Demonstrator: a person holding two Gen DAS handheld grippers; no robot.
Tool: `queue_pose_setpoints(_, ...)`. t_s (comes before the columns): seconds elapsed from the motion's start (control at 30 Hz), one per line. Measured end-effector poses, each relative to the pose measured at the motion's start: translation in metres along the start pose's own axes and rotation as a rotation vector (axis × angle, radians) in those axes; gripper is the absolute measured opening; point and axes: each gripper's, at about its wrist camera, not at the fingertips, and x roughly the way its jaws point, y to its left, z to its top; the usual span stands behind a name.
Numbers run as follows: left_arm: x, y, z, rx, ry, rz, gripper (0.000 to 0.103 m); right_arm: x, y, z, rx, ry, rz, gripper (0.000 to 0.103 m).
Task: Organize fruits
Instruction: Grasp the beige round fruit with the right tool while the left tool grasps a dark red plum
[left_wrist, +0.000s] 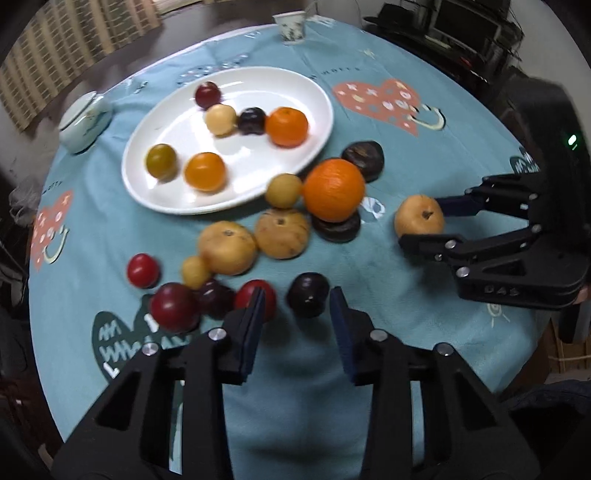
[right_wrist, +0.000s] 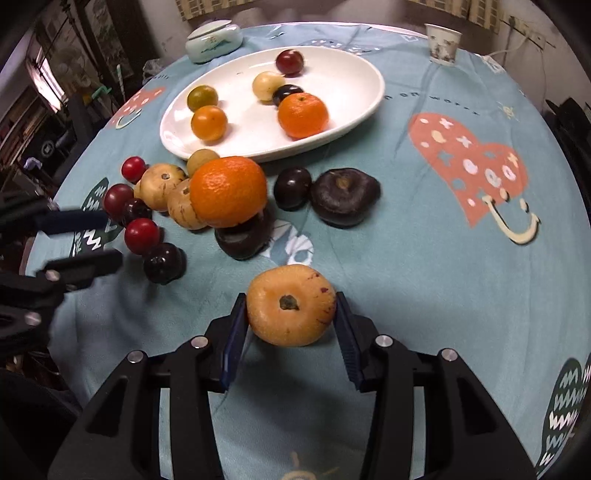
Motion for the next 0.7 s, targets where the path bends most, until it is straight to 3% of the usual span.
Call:
queue_pose_setpoints(0.13,0.01,-0.009,0.006,0.031,0.007,-0.021,0.038,-0.008,-0.012,-0.007,0.056,-0.007,0.006,0.046)
queue_pose_setpoints(0.33,0.039,-0.008,0.01,0.055,0.085,0.009,0.038,-0.013,-0.016,-0.015,0.089,-0.01,0.025,0.046)
queue_pose_setpoints(0.4,0.045,-0.006,0.008,0.048,0.11,0.005,0.031,-0.015,-0.014,-0.017,0.086,-0.014,0.029,0.046)
queue_pose_setpoints(0.53,0.039,0.001,0.009,0.004,0.091,-0.034,0.03,-0.016,-0.011,-0.016,0.082,-0.021,0.029,0.046)
queue_pose_setpoints(0.7,0.006,0.018,0.01,-0.071,0.0,-0.125,0.03,-0.021,-0.004,-0.011,0.064,-0.034,0.036,0.046)
